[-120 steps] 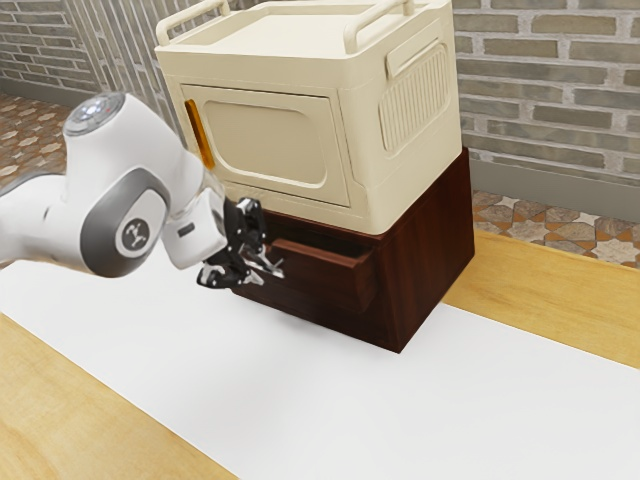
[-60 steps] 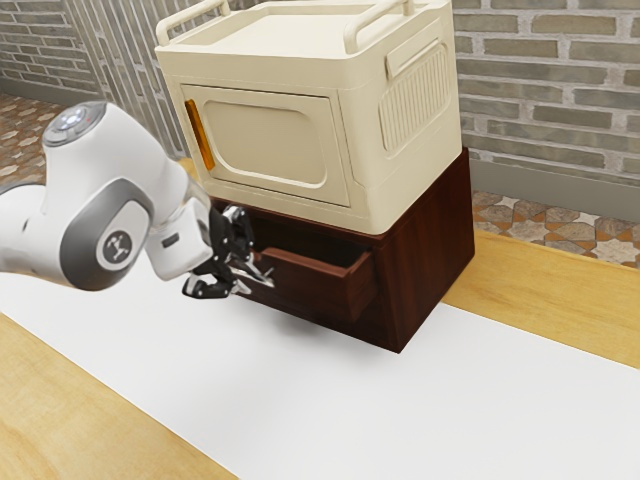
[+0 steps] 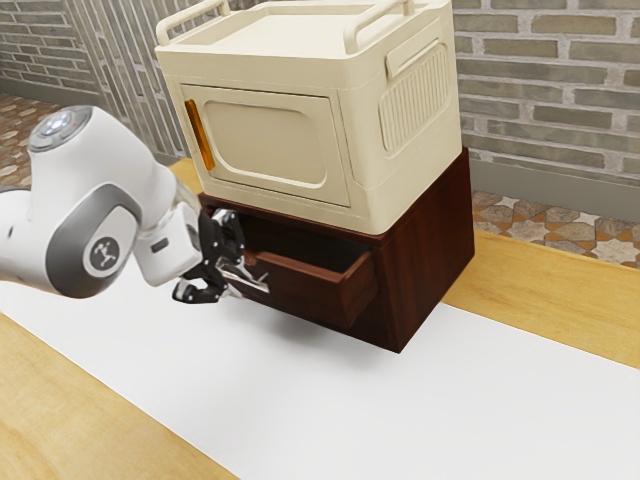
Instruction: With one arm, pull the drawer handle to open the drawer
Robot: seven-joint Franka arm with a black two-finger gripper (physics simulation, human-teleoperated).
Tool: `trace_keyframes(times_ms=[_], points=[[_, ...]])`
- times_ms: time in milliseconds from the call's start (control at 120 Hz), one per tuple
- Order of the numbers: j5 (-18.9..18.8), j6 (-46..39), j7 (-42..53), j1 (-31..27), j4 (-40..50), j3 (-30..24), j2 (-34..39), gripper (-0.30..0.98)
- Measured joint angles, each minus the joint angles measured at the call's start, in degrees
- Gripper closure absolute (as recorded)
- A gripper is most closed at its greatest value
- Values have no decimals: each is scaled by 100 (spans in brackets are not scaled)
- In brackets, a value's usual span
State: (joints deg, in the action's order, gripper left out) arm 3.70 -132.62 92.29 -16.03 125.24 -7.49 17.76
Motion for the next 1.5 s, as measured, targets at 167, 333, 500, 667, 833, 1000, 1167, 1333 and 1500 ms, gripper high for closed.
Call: trace_keyframes(times_ms=[167,333,500,667,833,1000,1167,1333,1500], points=[[6,5,-11,-30,52,43,54,59],[8,8,-19,-31,168,45,199,59],[10,14,-24,-32,291,46,294,58],[15,33,-29,-33,427,45,450,59],[17,46,-33,-33,579,45,589,59],[18,69,-36,-32,729,45,775,60],[17,164,-37,-31,823,56,934,61],[16,304,-38,-30,957,71,1118,60],[17,392,-38,-33,1091,72,1320,61]])
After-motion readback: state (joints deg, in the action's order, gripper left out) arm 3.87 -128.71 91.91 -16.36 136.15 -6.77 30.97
